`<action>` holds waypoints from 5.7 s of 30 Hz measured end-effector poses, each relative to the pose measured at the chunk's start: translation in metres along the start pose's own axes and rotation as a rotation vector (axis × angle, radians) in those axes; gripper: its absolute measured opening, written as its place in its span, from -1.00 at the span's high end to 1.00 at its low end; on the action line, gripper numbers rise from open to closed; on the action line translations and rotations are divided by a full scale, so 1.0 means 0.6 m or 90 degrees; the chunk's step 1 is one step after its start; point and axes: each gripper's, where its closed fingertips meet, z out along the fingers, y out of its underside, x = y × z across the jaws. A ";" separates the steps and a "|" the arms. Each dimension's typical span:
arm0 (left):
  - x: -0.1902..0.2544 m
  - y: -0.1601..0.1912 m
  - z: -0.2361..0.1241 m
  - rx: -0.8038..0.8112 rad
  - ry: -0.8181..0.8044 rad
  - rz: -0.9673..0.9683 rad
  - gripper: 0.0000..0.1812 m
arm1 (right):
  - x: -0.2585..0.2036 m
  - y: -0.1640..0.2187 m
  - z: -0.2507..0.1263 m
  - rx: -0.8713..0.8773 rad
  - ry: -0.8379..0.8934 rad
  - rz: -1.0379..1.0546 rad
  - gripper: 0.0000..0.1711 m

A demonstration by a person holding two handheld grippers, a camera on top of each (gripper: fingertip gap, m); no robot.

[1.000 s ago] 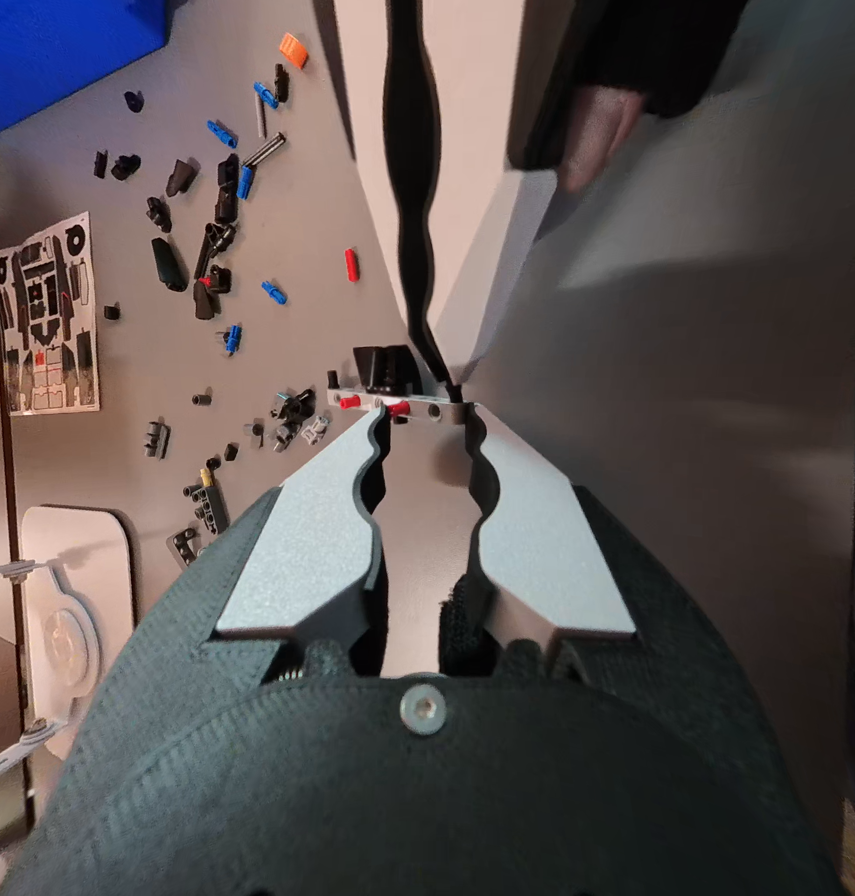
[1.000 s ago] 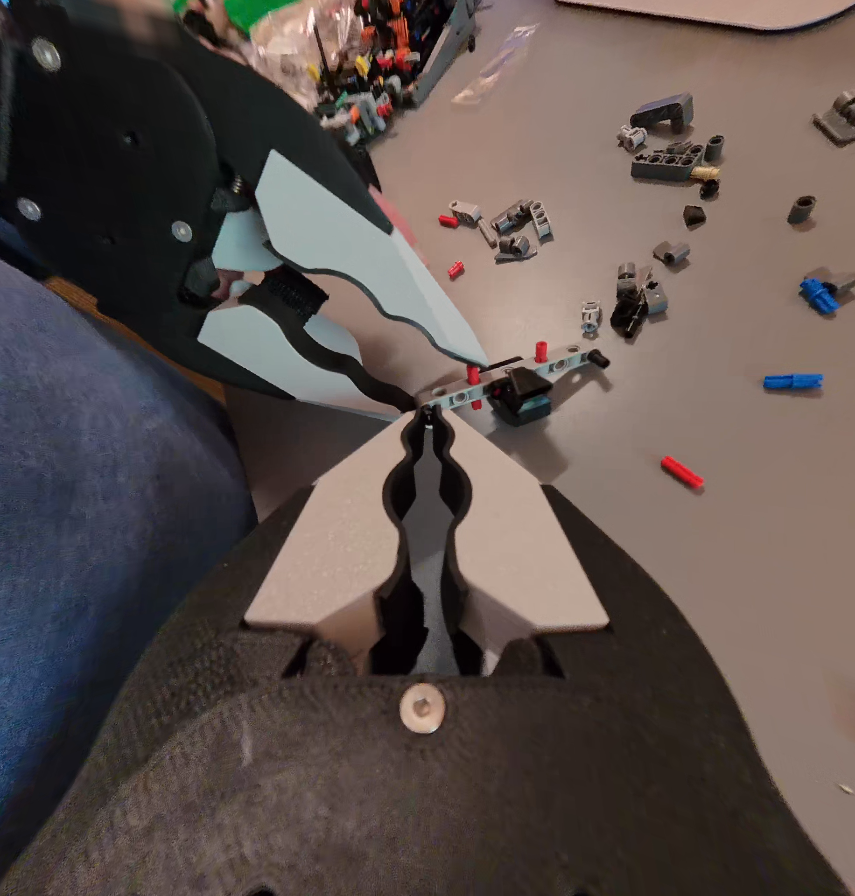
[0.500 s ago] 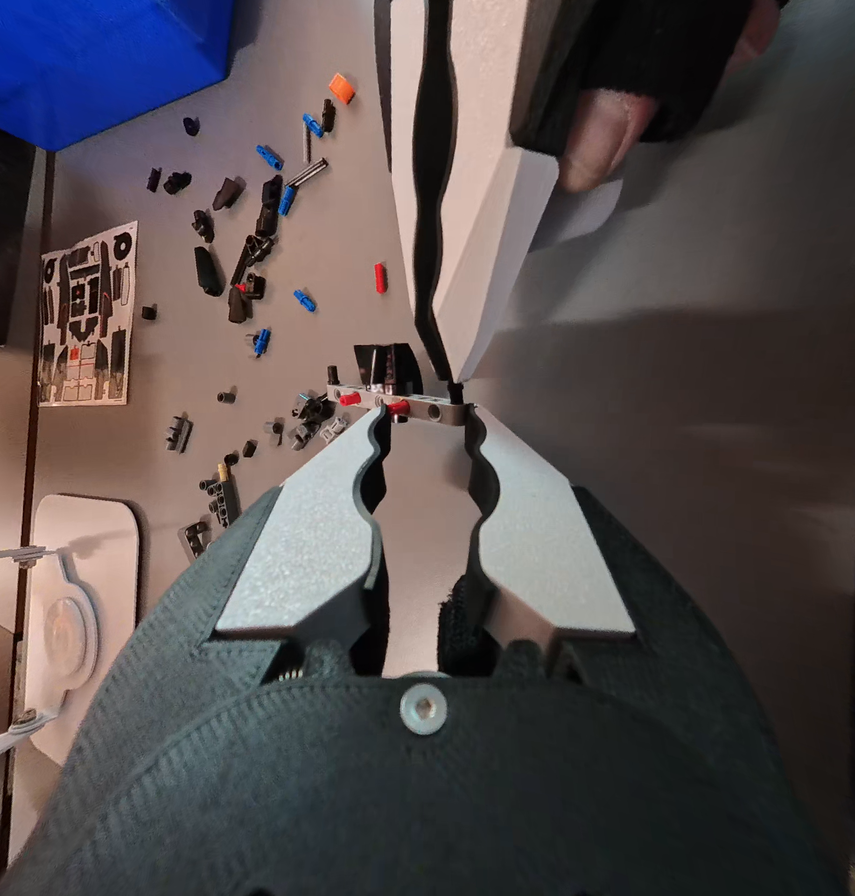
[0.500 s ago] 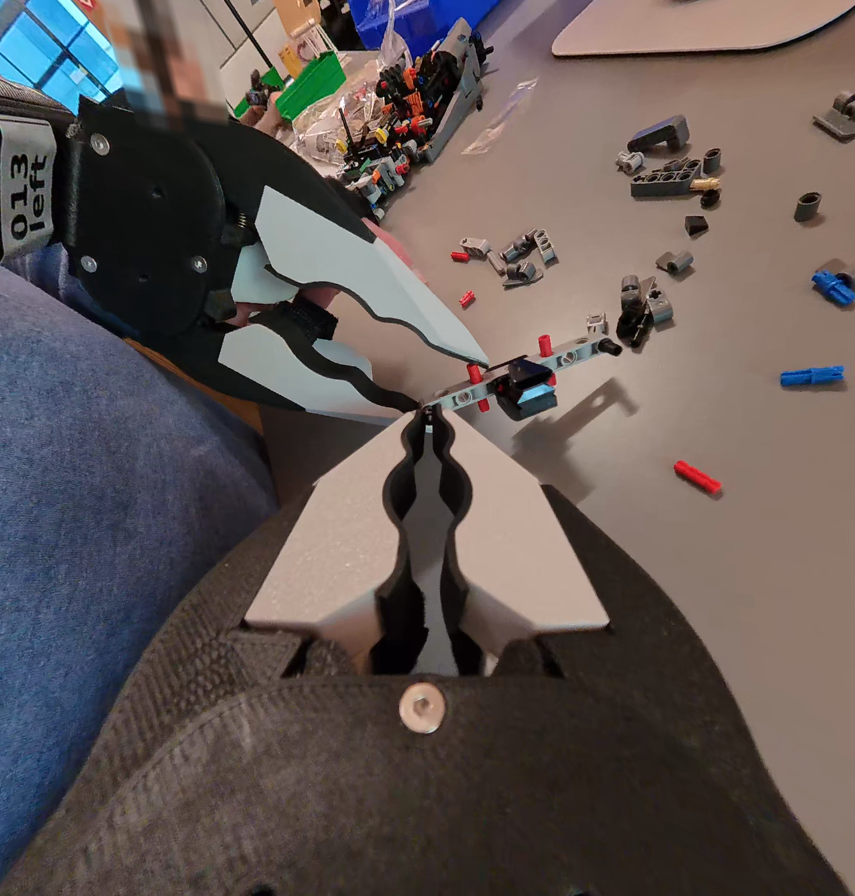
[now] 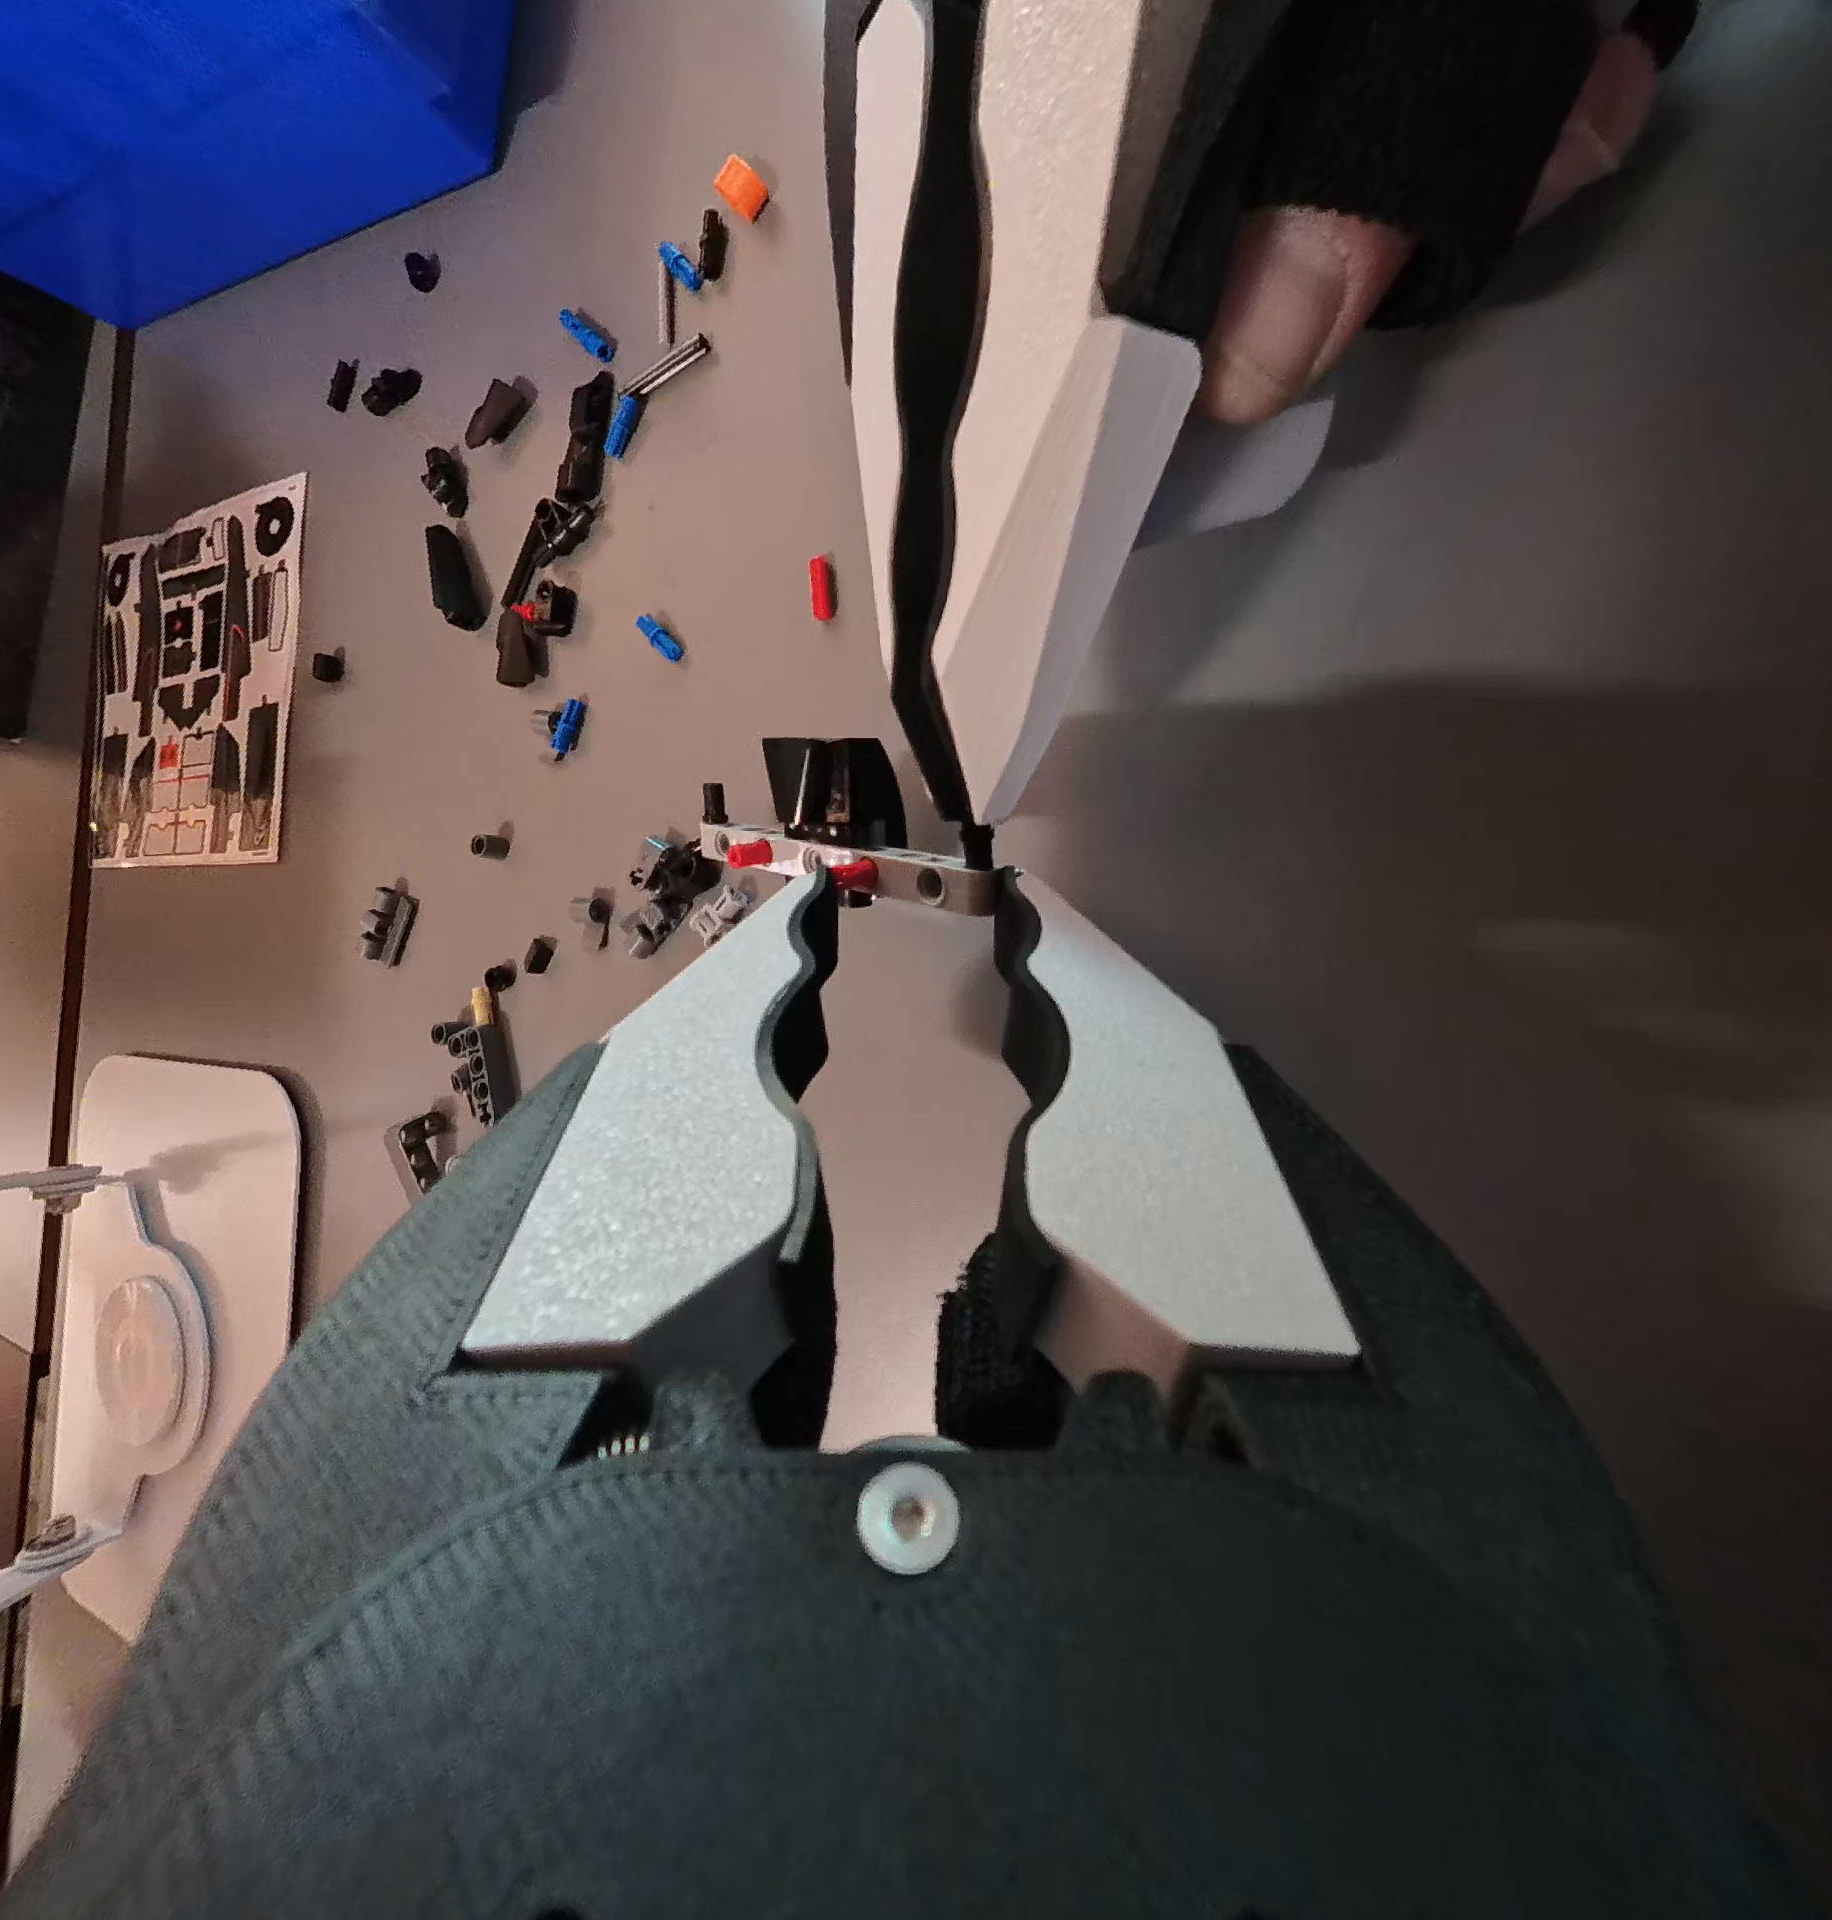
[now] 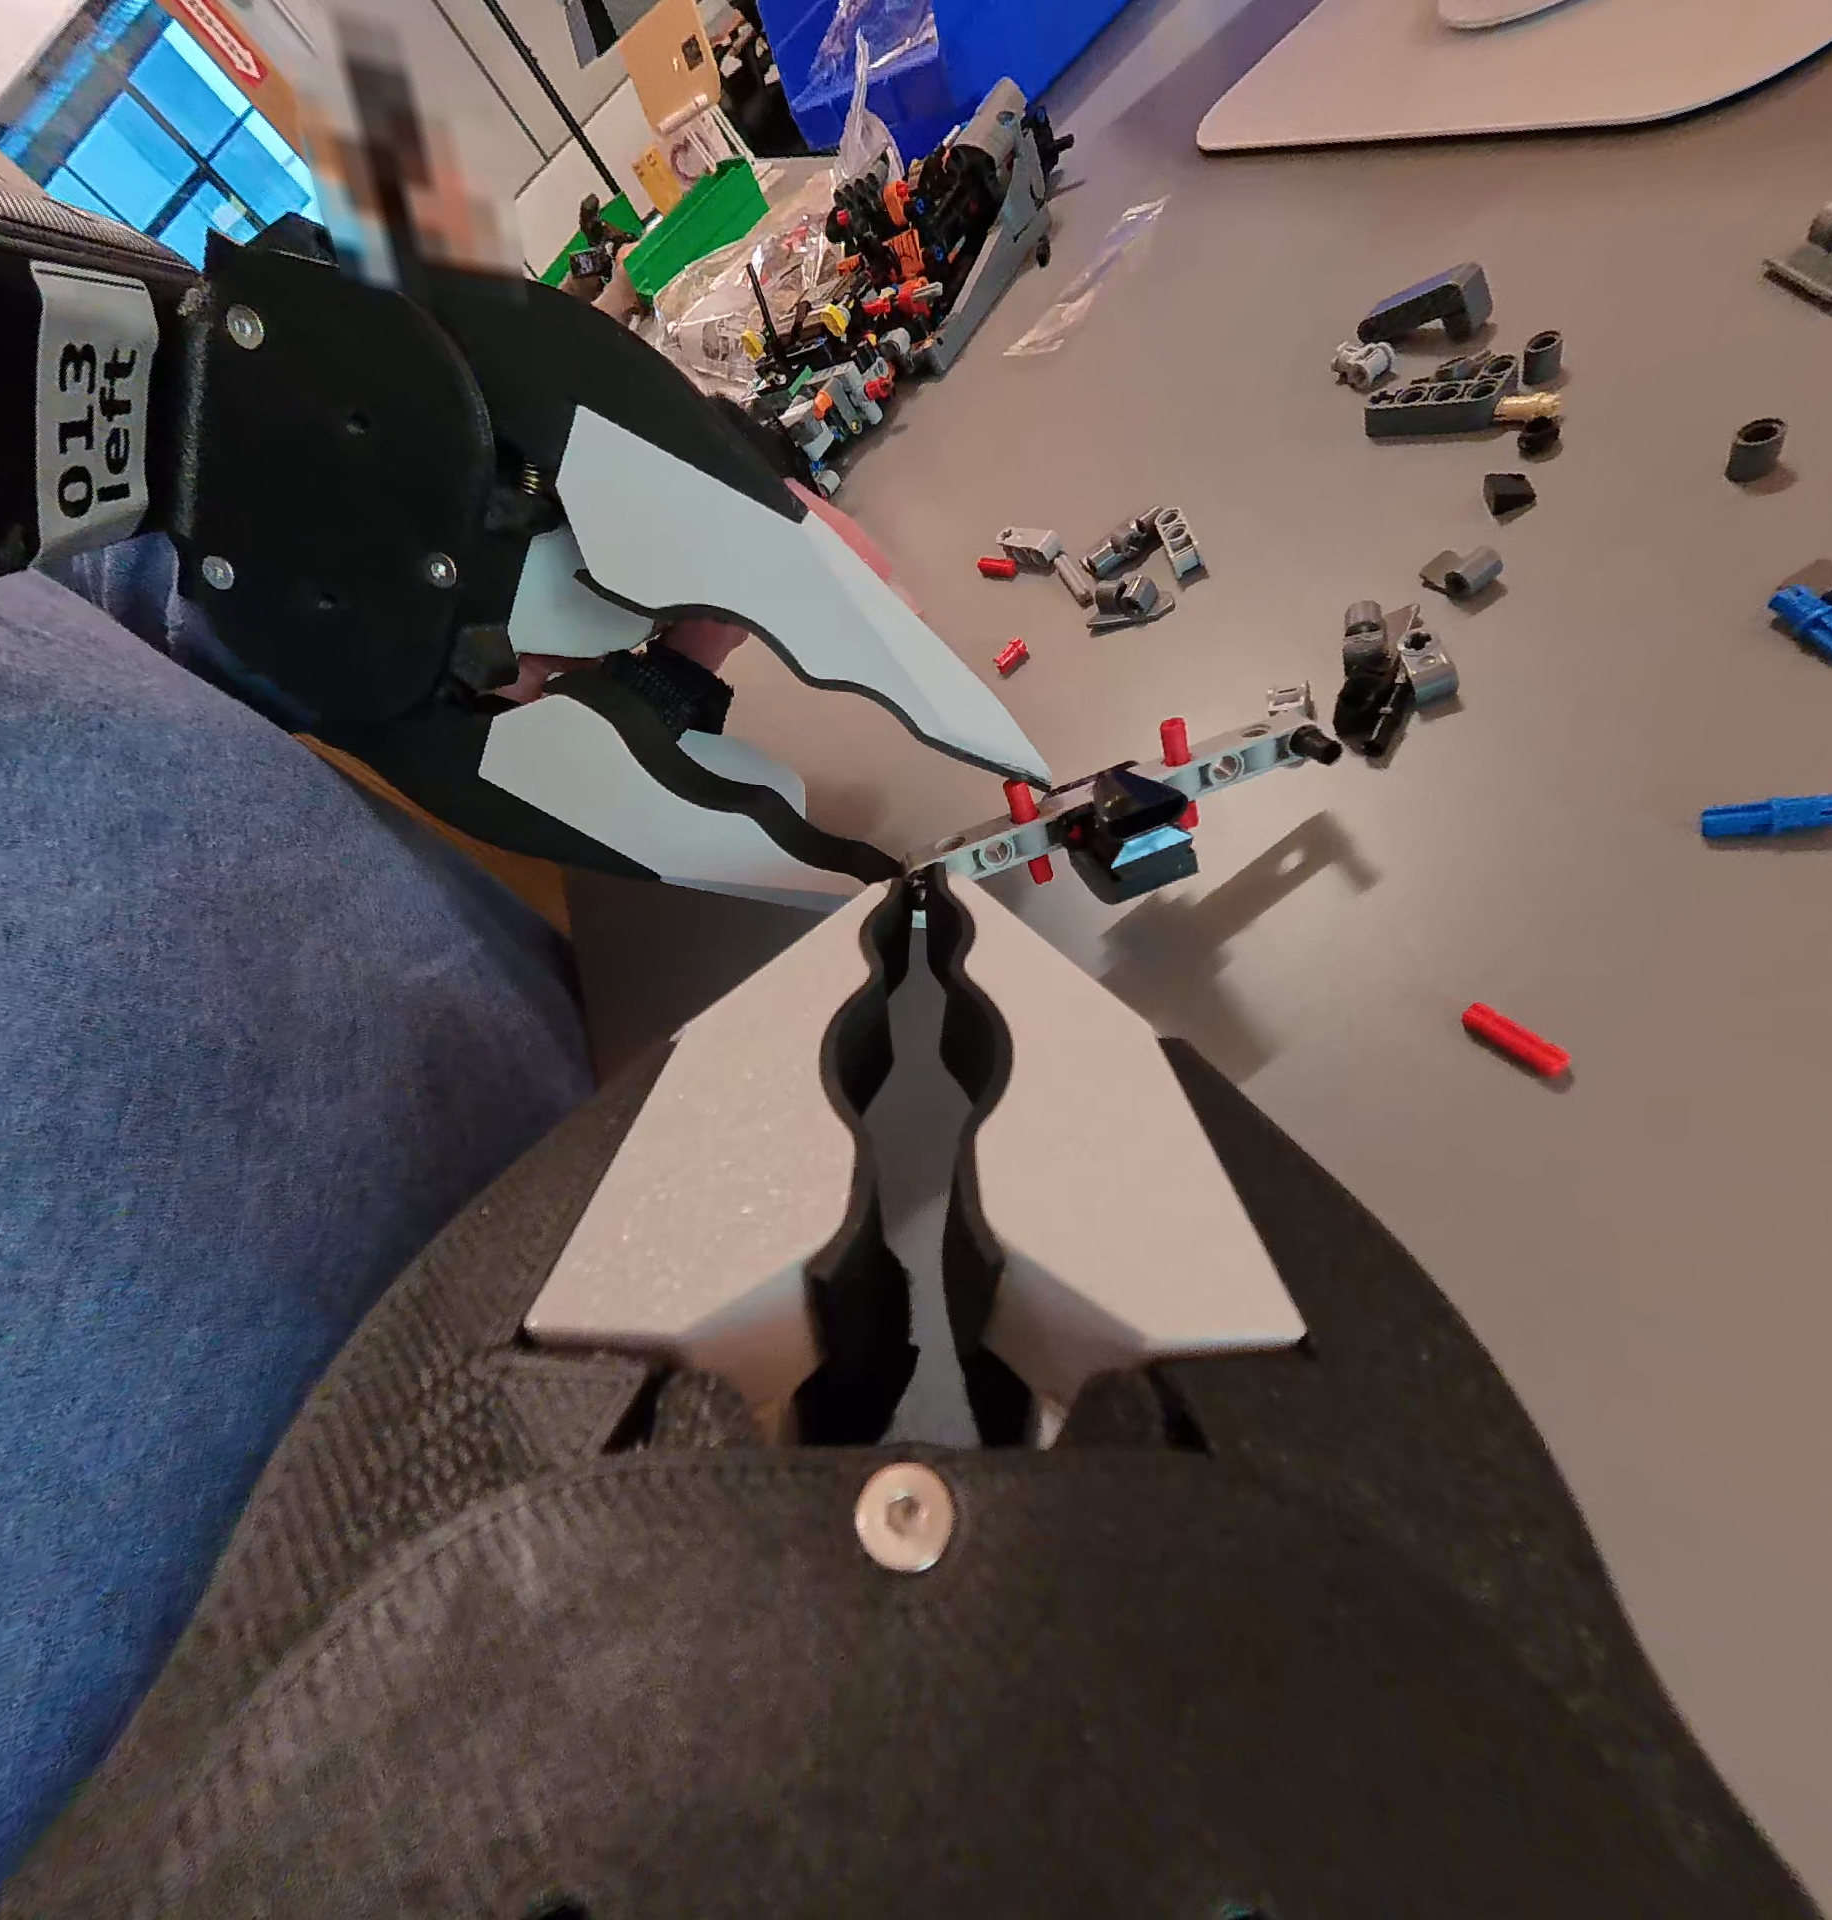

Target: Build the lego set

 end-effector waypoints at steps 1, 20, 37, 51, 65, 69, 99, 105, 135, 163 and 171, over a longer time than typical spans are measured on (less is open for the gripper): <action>0.000 0.000 0.000 0.002 -0.001 -0.003 0.68 | 0.000 0.000 0.000 0.001 -0.002 0.004 1.00; -0.003 0.001 -0.005 0.053 -0.009 -0.052 0.68 | -0.001 -0.003 0.003 0.001 -0.033 0.022 0.99; -0.010 0.001 -0.014 0.065 -0.007 -0.028 0.67 | -0.006 -0.011 0.014 -0.005 -0.046 0.023 0.98; 0.011 0.055 -0.020 -0.012 0.052 0.179 0.54 | 0.011 -0.005 -0.023 -0.042 0.045 0.004 0.76; 0.005 0.043 -0.066 0.049 0.059 -0.113 0.37 | 0.046 -0.003 -0.064 -0.084 0.176 -0.035 0.65; 0.001 0.048 -0.054 0.036 0.075 -0.189 0.31 | 0.056 -0.001 -0.034 -0.119 0.181 -0.060 0.66; -0.076 -0.001 -0.032 0.078 0.010 -0.266 0.43 | 0.277 -0.075 -0.111 -0.141 0.246 -0.049 0.93; -0.098 -0.026 -0.016 0.090 -0.003 -0.251 0.43 | 0.215 -0.110 -0.118 -0.071 0.174 -0.031 0.93; -0.190 -0.043 -0.101 0.272 -0.072 -0.357 0.58 | 0.012 -0.224 -0.001 0.080 -0.157 0.014 0.93; -0.272 -0.041 -0.216 0.541 0.174 -0.721 0.58 | -0.021 -0.349 0.011 0.086 0.212 -0.488 0.93; -0.272 -0.052 -0.220 0.573 0.241 -0.761 0.63 | -0.038 -0.331 0.033 0.028 0.241 -0.615 0.93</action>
